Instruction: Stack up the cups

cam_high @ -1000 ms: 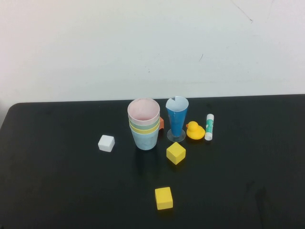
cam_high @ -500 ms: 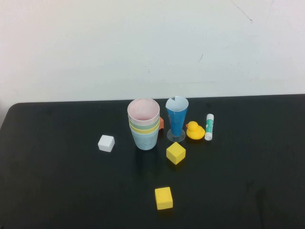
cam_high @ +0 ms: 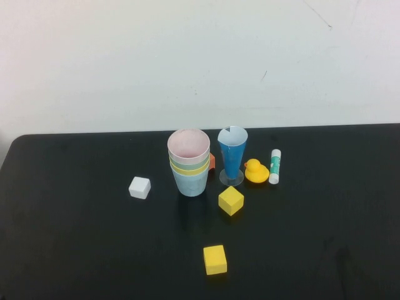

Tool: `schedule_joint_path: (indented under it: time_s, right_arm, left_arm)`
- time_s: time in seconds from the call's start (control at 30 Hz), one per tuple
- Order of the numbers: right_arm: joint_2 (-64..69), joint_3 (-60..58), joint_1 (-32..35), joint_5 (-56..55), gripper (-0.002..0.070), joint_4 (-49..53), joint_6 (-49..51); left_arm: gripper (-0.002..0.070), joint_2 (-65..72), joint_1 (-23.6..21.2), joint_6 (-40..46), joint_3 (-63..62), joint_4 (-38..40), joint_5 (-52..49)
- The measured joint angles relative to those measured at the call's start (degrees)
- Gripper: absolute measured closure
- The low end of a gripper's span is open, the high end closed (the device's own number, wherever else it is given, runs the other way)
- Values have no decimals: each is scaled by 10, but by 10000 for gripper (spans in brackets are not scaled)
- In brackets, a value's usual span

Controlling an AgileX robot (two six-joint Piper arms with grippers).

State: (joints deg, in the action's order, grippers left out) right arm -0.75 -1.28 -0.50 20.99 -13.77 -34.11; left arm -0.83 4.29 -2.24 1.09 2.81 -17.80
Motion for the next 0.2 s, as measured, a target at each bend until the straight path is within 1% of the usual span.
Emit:
schedule_joint_path:
  time_s: [0.2]
  right_arm:
    - [0, 0, 0, 0, 676, 18, 0]
  left_arm:
    - [675, 0, 0, 0, 0, 0, 0]
